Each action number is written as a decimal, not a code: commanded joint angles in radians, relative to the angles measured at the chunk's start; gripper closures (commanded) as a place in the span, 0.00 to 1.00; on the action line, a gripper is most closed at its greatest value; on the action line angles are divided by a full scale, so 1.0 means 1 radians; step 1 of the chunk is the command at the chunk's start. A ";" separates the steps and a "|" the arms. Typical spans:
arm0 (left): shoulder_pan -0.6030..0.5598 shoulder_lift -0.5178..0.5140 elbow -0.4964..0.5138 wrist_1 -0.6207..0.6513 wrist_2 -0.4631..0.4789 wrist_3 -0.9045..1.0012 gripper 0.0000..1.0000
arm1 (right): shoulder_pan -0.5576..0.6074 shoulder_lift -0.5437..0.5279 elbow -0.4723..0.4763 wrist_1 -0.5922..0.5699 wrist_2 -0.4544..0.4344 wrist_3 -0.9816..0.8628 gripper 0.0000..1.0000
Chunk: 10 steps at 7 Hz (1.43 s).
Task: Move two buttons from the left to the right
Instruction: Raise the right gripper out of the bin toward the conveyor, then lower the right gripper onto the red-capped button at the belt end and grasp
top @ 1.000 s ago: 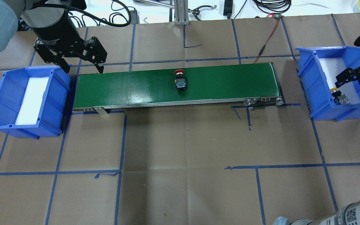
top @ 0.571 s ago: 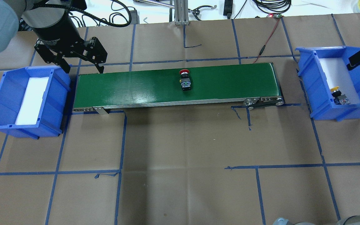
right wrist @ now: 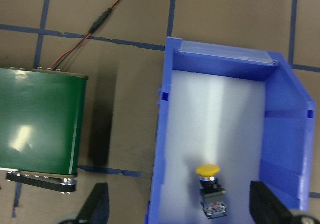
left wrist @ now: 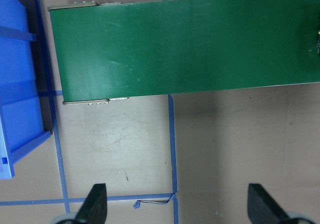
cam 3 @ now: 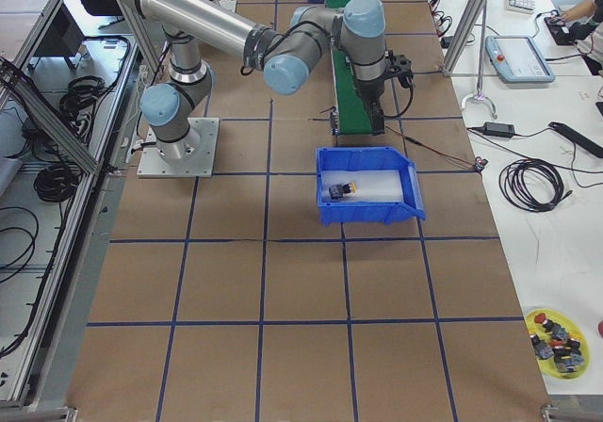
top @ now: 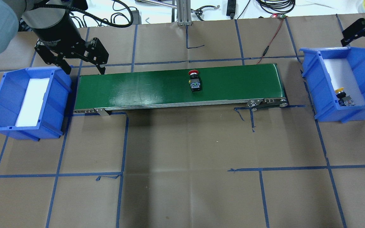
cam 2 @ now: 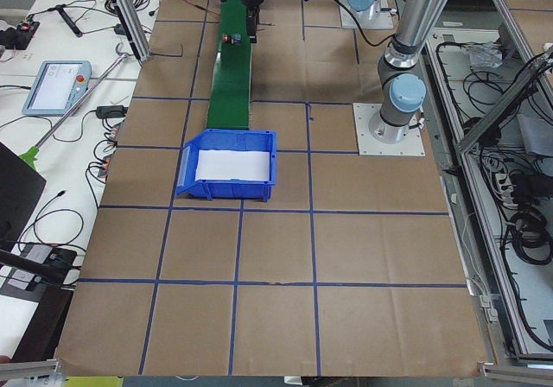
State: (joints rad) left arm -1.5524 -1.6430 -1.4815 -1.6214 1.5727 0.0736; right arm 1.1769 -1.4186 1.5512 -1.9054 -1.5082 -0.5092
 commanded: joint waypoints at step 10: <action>0.000 0.003 0.000 -0.002 0.003 0.000 0.00 | 0.411 0.130 0.059 -0.070 -0.040 0.531 0.03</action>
State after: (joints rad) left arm -1.5524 -1.6399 -1.4818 -1.6229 1.5753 0.0737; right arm 1.5852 -1.3007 1.5749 -1.9210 -1.5521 0.0106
